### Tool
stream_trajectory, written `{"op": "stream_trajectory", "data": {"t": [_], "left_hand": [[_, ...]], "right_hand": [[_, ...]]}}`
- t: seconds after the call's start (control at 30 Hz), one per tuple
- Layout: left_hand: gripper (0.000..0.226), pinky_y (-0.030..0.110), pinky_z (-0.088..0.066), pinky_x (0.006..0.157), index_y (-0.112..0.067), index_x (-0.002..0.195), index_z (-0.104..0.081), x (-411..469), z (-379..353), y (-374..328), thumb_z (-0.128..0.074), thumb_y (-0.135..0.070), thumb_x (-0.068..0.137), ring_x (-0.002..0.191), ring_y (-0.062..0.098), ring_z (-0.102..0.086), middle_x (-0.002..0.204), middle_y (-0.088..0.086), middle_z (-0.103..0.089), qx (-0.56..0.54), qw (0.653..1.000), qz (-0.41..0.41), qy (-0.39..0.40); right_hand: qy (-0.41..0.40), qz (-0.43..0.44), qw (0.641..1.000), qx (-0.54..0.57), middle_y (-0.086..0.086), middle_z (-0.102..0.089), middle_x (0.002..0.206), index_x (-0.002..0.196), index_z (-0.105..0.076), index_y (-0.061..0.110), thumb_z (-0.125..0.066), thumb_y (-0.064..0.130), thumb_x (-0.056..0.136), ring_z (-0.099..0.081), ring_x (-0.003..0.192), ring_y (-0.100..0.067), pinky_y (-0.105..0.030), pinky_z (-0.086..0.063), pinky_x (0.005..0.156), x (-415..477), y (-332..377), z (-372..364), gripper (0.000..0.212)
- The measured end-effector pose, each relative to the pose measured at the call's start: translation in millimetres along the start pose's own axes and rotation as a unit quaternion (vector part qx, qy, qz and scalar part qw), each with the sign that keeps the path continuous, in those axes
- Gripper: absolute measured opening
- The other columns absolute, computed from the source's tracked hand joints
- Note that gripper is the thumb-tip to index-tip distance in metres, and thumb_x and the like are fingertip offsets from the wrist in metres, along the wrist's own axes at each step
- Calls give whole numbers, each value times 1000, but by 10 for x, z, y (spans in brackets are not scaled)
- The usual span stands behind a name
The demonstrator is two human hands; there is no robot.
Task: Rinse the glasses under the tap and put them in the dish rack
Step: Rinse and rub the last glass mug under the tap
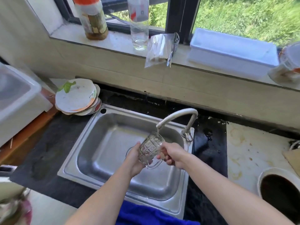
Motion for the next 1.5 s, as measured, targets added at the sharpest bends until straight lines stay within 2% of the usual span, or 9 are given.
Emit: {"op": "stream_trajectory", "data": {"t": [0.2,0.37,0.6,0.7,0.8,0.9,1.1,1.33,1.5], "left_hand": [[38,35,-40,67,-14,106,-65,365,-23,-131,-51,-44,88,79,27,-60,107,16,-62,16,999,21,48],[35,20,-48,47,-11,85,-69,348,-277,-124,-44,-33,95,54,21,-64,72,8,-69,79,981,86,154],[37,19,-42,42,-14,101,-65,313,-127,-130,-45,-44,94,59,26,-60,81,10,-68,20,979,111,172],[40,19,-44,40,-11,101,-65,196,-107,-125,-50,-47,89,59,27,-63,82,11,-68,54,964,152,210],[44,31,-56,61,-8,105,-64,143,-85,-190,-49,-46,90,73,34,-66,92,17,-69,26,968,147,199],[40,51,-43,93,-14,98,-67,154,14,-337,-48,-48,90,93,36,-63,106,17,-66,-91,979,89,156],[28,27,-33,55,-19,90,-65,34,-23,-407,-57,-44,81,62,18,-55,79,4,-66,-28,991,13,131],[44,20,-31,43,-18,88,-70,84,-53,-295,-46,-56,89,52,24,-55,74,6,-63,35,987,61,142],[41,28,-47,55,-12,94,-70,29,-231,-287,-43,-43,93,66,26,-60,83,11,-68,-24,986,60,154]], "right_hand": [[-53,17,990,-131,-8,-68,75,100,-63,9,-54,27,94,-49,49,-12,-20,-26,41,124,205,94,21],[-48,68,980,-183,-11,-70,68,93,-69,9,-58,20,95,-46,44,-9,-21,-28,42,281,417,194,15],[-30,5,982,-184,-8,-70,68,98,-66,-4,-56,12,91,-51,47,-10,-19,-28,40,236,311,119,20],[-57,90,963,-249,-13,-72,85,95,-68,3,-64,18,91,-59,56,-13,-23,-41,47,254,579,110,17],[-81,151,959,-227,-9,-71,74,83,-67,7,-69,17,88,-57,52,-10,-21,-44,48,244,766,77,12],[-70,135,969,-193,-9,-65,68,73,-63,7,-65,8,90,-57,51,-14,-21,-44,44,239,719,19,17],[-37,62,984,-163,-17,-68,72,90,-67,-11,-59,4,90,-59,53,-16,-20,-46,44,158,589,-64,17],[-50,107,971,-208,-10,-72,93,92,-65,10,-70,19,87,-67,70,-20,-22,-41,48,12,773,64,12],[-92,157,962,-204,-11,-71,70,73,-70,2,-64,7,89,-66,65,-19,-21,-47,48,-15,856,149,18]]}}
Point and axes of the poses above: each hand's wrist, its own x-axis towards the middle knuckle, its own z-axis out of the back of the hand, y = z × x, the point moved 10 cm from there along x, towards the middle knuckle
